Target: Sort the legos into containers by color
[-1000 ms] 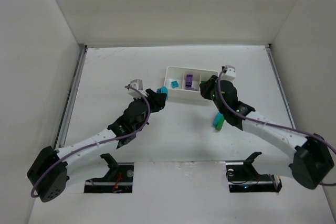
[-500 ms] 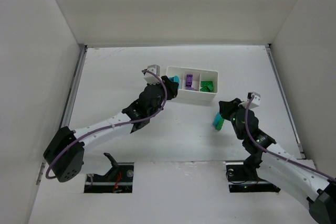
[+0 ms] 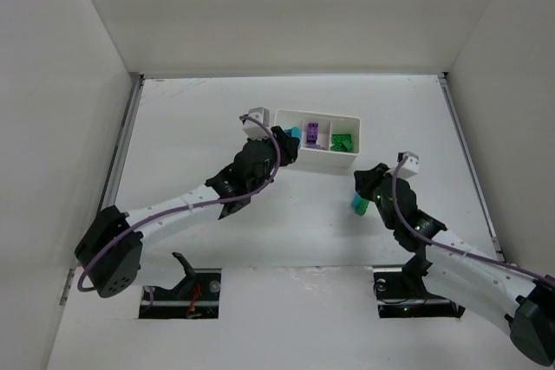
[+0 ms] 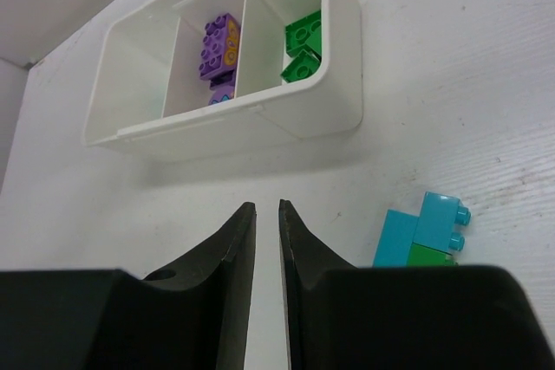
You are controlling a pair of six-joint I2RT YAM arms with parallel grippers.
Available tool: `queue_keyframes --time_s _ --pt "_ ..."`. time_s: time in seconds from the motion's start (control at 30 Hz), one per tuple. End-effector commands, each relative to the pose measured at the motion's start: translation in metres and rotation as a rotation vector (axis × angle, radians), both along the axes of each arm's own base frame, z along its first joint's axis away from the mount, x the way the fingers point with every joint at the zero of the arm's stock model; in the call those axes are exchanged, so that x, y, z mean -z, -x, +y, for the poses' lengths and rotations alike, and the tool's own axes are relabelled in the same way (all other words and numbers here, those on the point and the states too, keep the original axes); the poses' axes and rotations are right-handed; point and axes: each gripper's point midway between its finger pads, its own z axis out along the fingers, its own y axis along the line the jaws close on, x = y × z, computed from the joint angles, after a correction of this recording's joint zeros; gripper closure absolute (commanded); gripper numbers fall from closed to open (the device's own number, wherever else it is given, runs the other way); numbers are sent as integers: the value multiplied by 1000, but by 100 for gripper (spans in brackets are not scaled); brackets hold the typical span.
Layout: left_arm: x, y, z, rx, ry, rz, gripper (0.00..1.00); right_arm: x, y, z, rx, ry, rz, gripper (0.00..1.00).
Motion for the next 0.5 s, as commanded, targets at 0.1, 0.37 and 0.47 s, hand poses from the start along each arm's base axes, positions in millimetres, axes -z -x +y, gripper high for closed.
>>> queue_keyframes --time_s 0.1,0.37,0.47 --pt "-16 -15 12 -51 16 -37 83 -19 -5 9 -13 -53 -58 77" --pt "14 -70 20 -102 -79 35 82 -19 -4 13 -30 -50 -53 75" --pt "26 -88 13 -98 -125 64 82 -17 -4 10 -14 -48 -57 73"
